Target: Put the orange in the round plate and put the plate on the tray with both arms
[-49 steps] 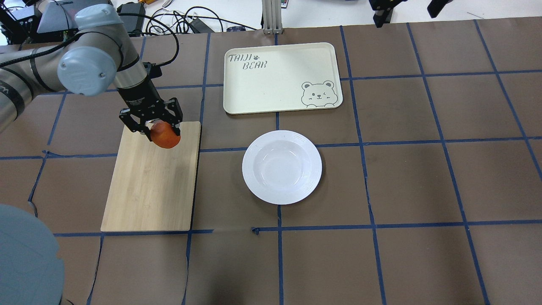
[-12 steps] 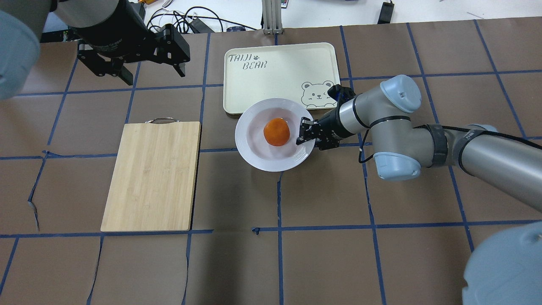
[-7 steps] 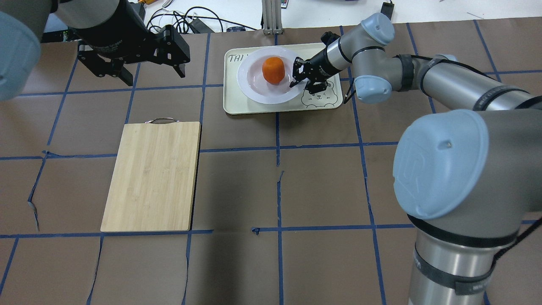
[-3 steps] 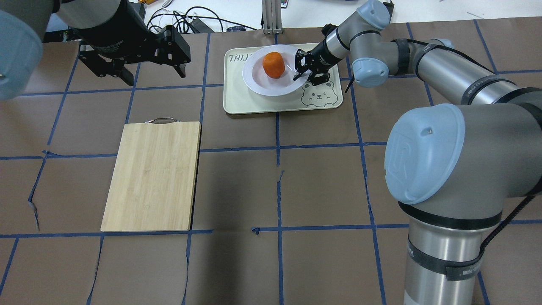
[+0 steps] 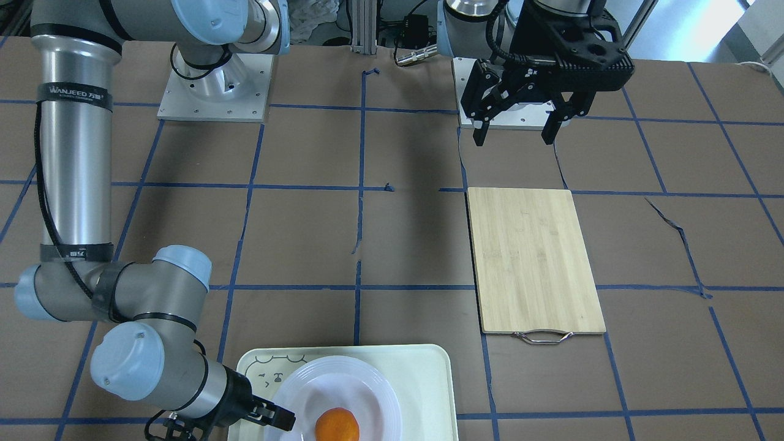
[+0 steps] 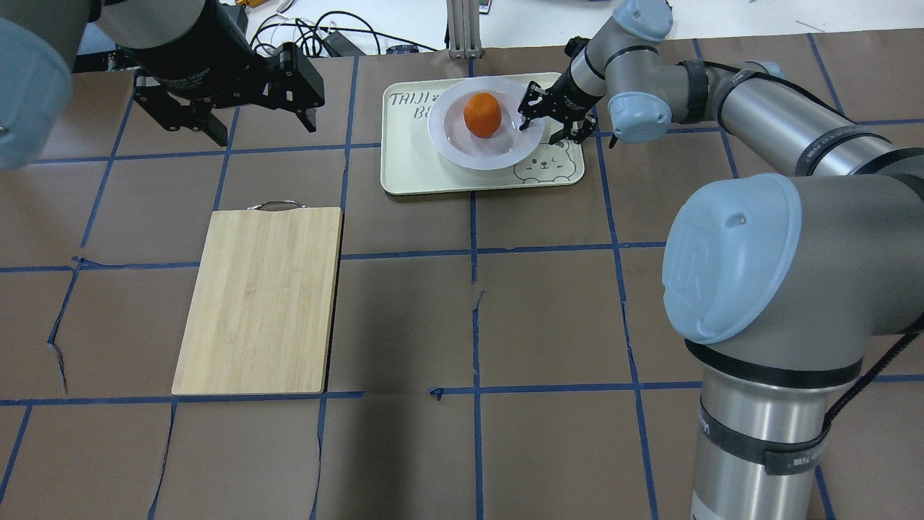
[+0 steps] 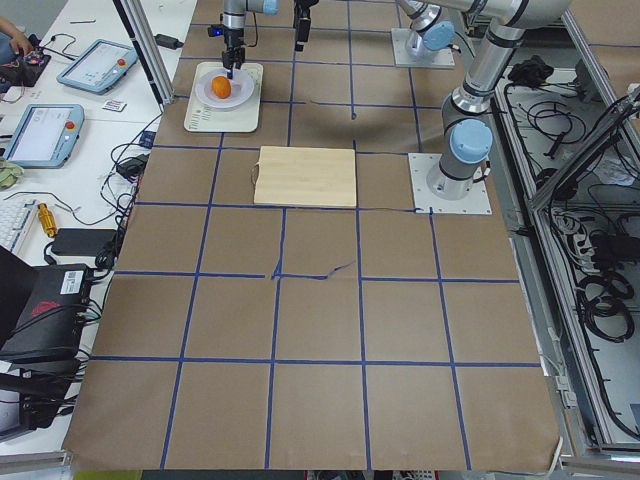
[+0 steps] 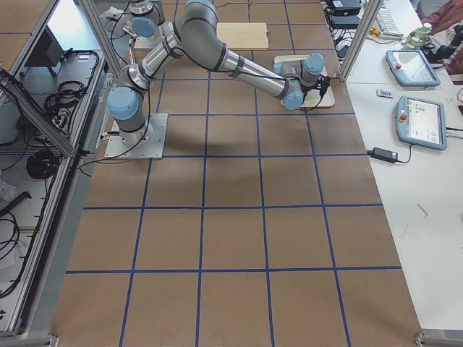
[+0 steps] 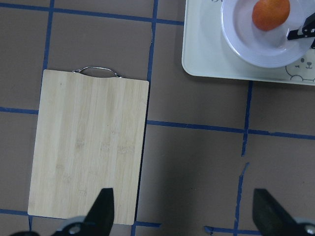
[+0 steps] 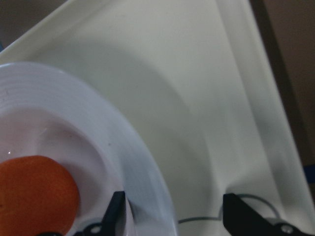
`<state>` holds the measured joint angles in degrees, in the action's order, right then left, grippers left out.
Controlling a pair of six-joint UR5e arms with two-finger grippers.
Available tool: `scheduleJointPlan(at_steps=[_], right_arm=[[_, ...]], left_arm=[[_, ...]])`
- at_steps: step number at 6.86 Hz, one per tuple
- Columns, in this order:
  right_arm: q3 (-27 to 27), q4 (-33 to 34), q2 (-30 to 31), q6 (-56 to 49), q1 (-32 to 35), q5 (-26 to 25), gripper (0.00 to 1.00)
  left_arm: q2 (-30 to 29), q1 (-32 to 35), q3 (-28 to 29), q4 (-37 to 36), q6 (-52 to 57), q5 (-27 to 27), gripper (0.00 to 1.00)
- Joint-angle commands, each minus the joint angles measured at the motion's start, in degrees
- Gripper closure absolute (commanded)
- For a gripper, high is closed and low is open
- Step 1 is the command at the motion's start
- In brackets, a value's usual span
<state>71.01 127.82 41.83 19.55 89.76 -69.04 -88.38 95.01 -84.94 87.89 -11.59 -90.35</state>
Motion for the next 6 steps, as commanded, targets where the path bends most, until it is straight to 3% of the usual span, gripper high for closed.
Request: scheduleJointPlan(at_steps=[1, 3, 4, 5, 6], right_arm=[[-2.53, -4.21, 2.54, -5.82, -0.73, -7.75, 0.00], [-6.92, -14.05, 5.53, -7.40, -0.91, -7.95, 0.00], [-7.20, -18.36, 7.72, -10.20, -1.17, -10.83, 0.00], [-7.29, -24.67, 11.74, -19.28, -1.43, -17.90, 0.00], [-7.03, -28.12, 16.65, -23.64, -1.43, -19.02, 0.00]], left_arm=[[0.05, 0.00, -0.05, 0.00, 0.08, 0.00, 0.00], [0.05, 0.09, -0.05, 0.09, 0.08, -0.09, 0.00], [0.05, 0.00, -0.05, 0.00, 0.08, 0.00, 0.00], [0.05, 0.08, -0.05, 0.09, 0.08, -0.09, 0.00], [0.05, 0.09, -0.14, 0.00, 0.08, -0.09, 0.00]])
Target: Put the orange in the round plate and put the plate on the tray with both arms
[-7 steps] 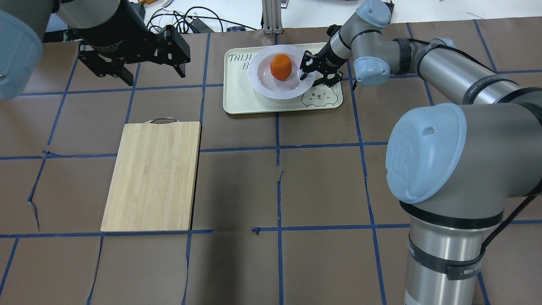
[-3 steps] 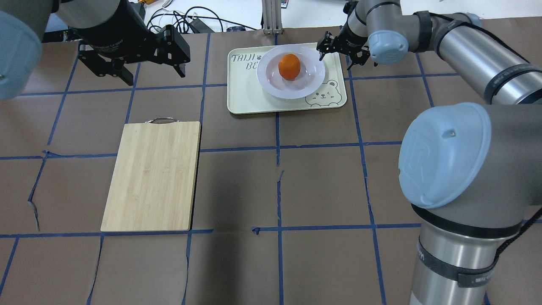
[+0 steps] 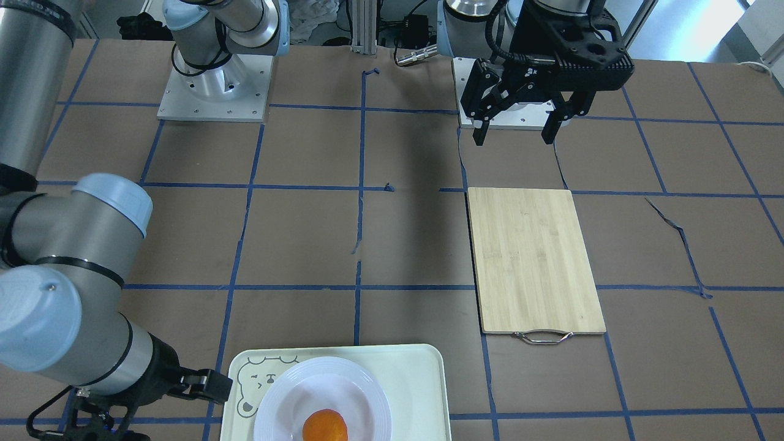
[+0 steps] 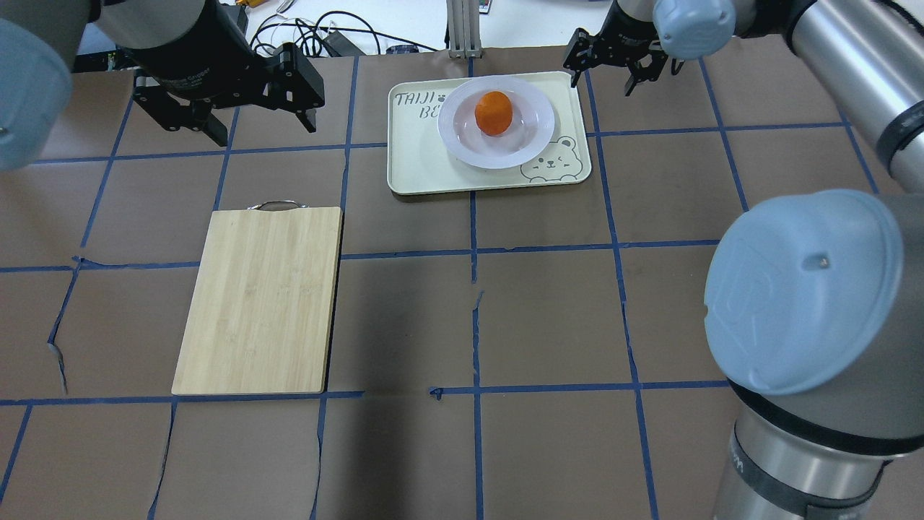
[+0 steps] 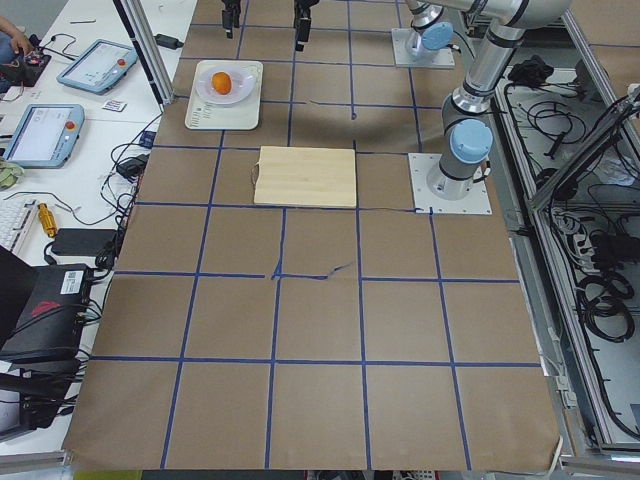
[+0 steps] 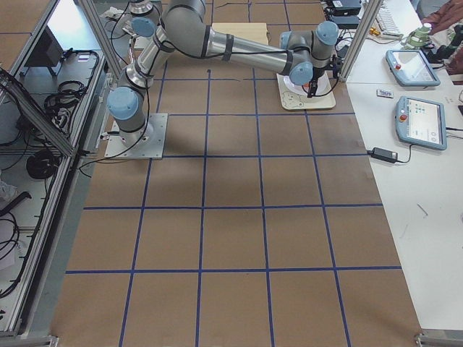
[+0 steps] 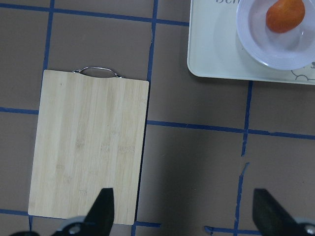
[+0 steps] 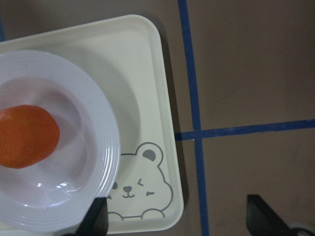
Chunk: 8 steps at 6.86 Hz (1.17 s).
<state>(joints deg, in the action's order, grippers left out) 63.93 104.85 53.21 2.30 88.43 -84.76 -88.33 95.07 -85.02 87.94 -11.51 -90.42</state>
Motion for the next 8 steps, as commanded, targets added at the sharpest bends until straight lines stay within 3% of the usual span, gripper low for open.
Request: scheduleJointPlan(at_steps=[1, 3, 6, 8], right_arm=[[0.75, -7.36, 9.59, -6.69, 0.42, -3.22, 0.00], [3.55, -13.26, 18.73, -7.30, 1.04, -3.31, 0.00], [10.42, -12.48, 30.61, -13.28, 0.60, -3.31, 0.00], [13.65, -13.01, 32.92, -11.97, 0.78, -3.74, 0.00]], left_arm=[[0.00, 0.02, -0.06, -0.05, 0.09, -0.02, 0.00], [0.00, 0.02, -0.24, -0.13, 0.18, -0.02, 0.00], [-0.09, 0.20, -0.68, -0.40, 0.35, -0.02, 0.00], [0.00, 0.11, -0.68, -0.40, 0.70, -0.02, 0.00]])
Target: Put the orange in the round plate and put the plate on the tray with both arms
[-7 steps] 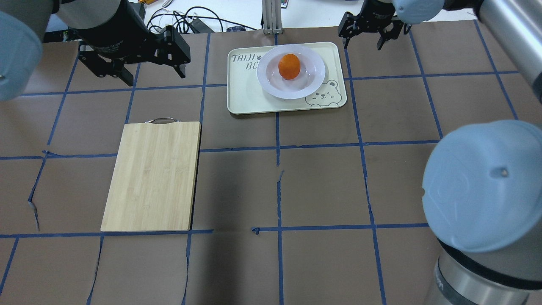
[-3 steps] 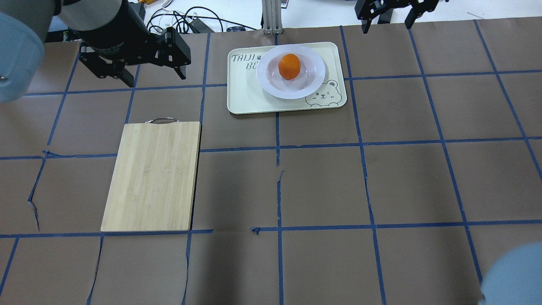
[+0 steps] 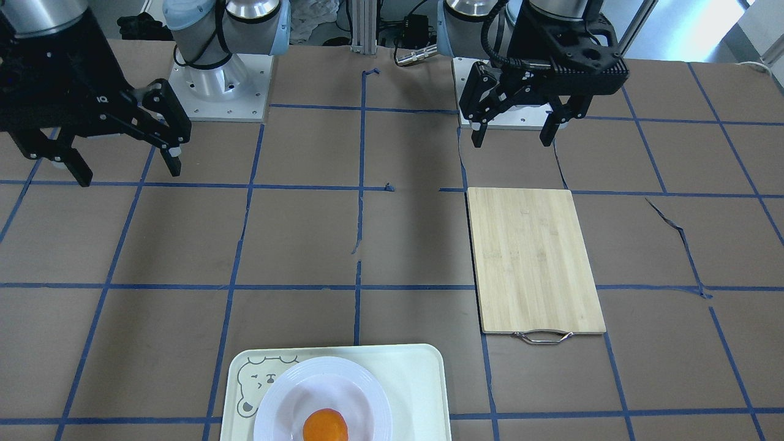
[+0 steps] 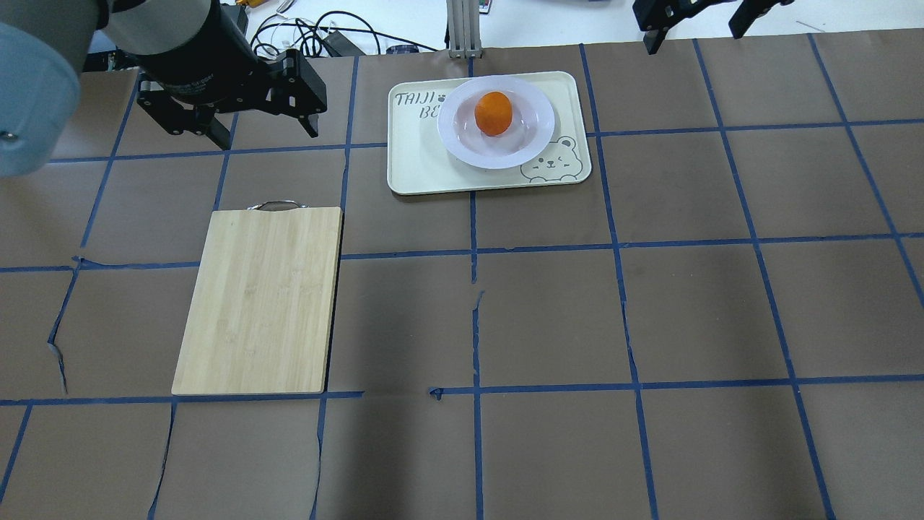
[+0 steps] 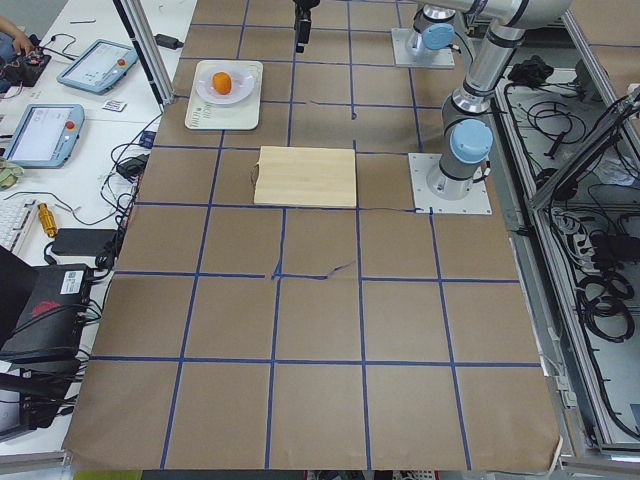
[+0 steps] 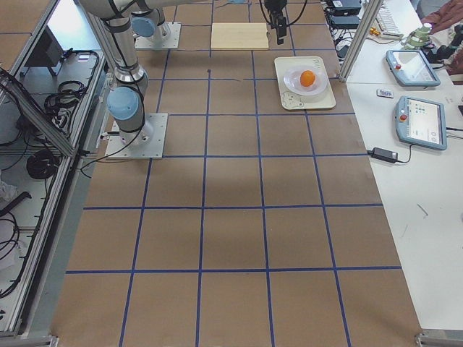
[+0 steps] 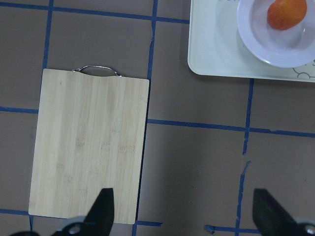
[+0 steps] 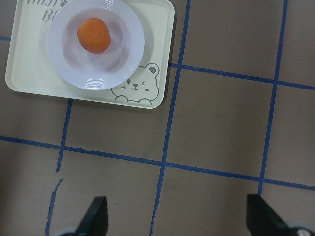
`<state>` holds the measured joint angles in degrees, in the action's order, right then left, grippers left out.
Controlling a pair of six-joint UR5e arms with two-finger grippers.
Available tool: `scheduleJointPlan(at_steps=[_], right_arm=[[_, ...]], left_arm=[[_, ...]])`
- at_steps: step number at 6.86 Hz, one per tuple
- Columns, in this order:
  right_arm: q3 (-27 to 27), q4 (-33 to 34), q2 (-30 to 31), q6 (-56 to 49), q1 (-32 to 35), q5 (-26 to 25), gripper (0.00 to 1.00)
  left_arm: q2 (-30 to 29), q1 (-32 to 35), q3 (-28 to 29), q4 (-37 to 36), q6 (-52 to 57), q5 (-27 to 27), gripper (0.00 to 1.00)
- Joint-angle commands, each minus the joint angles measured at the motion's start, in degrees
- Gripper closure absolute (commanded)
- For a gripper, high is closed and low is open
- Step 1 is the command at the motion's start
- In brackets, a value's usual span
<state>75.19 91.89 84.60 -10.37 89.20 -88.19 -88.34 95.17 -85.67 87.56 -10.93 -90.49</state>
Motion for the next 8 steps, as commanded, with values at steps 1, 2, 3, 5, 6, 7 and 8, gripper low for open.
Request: scheduleJointPlan(at_steps=[1, 2, 3, 5, 6, 7, 8], right_arm=[[4.33, 0.57, 2.14, 1.05, 0.01, -4.93, 0.00], [7.05, 0.66, 2.58, 2.88, 0.10, -5.06, 0.00], [9.60, 1.36, 4.76, 4.90, 0.10, -4.28, 0.00], [10.77, 3.12, 5.84, 5.27, -0.07, -2.61, 0.00], [10.59, 8.00, 5.84, 5.45, 0.01, -1.90, 0.00], [10.77, 8.65, 5.84, 5.45, -0.25, -1.98, 0.00], [10.77, 8.57, 5.92, 5.45, -0.08, -1.98, 0.00]], left_arm=[[-0.07, -0.07, 0.58, 1.19, 0.20, 0.13, 0.00], [-0.25, -0.24, 0.94, 1.90, 0.90, 0.22, 0.00], [-0.77, -0.33, 1.20, 2.87, 2.56, 0.22, 0.00], [-1.39, -0.33, 2.95, 5.60, 4.68, 0.40, 0.00], [-1.22, -0.25, 2.35, 5.86, 4.68, 0.40, 0.00], [-0.87, -0.25, 2.09, 5.95, 4.77, 0.14, 0.00], [-0.26, -0.25, 1.65, 6.04, 5.03, 0.05, 0.00]])
